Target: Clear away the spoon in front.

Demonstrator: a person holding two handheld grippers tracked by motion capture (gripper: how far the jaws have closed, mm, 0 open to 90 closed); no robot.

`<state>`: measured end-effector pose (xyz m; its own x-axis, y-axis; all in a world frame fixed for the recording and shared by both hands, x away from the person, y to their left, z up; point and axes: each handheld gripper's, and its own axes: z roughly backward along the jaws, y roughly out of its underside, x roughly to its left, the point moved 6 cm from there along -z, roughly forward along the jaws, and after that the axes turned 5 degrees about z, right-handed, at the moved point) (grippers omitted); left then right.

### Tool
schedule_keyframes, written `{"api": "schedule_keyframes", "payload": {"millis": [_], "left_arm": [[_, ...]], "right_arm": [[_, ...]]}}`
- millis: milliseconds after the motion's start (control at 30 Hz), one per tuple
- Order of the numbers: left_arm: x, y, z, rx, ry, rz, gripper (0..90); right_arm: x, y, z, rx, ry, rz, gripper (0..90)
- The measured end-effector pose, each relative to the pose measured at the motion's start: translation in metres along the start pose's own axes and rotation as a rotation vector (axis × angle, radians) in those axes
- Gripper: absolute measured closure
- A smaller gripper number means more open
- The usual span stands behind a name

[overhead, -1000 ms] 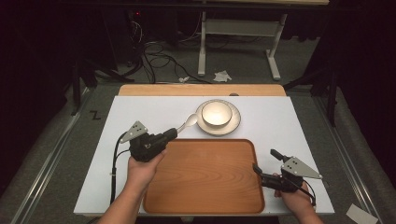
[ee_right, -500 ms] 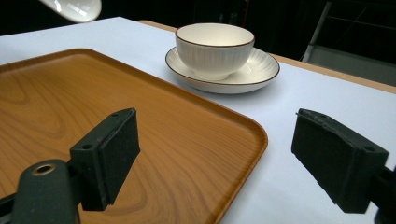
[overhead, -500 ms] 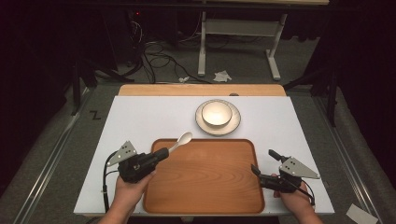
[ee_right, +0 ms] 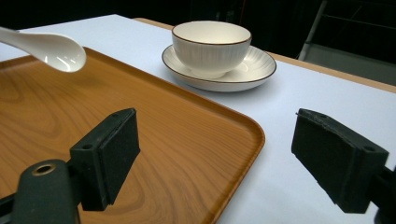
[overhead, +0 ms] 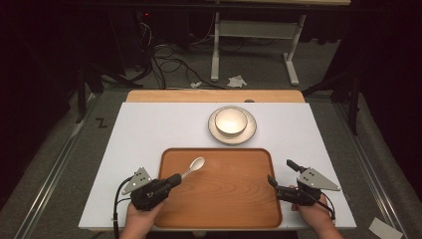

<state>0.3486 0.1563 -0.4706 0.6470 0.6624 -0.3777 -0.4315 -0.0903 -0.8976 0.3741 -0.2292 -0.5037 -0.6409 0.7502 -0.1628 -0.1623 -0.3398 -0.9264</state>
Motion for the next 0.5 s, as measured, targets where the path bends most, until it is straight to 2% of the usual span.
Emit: {"api": "schedule_keyframes", "payload": {"millis": [167, 233, 267, 333, 367, 500], "left_arm": [[0.001, 0.016, 0.003, 0.005, -0.008, 0.012, 86.0], [0.002, 0.028, 0.003, 0.003, -0.017, 0.026, 86.0], [0.002, 0.028, 0.003, 0.003, -0.017, 0.026, 86.0], [0.001, 0.034, 0.002, 0.014, -0.022, 0.023, 86.0], [0.000, 0.041, -0.001, 0.038, -0.032, 0.000, 86.0], [-0.002, 0.045, -0.005, 0.044, -0.038, -0.001, 86.0]], "right_arm": [[0.000, 0.000, 0.001, 0.002, 0.007, 0.000, 16.4], [-0.001, 0.001, 0.000, 0.007, 0.006, 0.002, 16.4], [-0.001, 0.001, 0.000, 0.007, 0.006, 0.002, 16.4], [0.000, 0.001, 0.000, 0.008, 0.009, 0.001, 16.4], [0.000, 0.001, 0.000, 0.008, 0.011, 0.002, 16.5], [0.000, 0.000, 0.000, 0.010, 0.022, 0.000, 16.4]]}}
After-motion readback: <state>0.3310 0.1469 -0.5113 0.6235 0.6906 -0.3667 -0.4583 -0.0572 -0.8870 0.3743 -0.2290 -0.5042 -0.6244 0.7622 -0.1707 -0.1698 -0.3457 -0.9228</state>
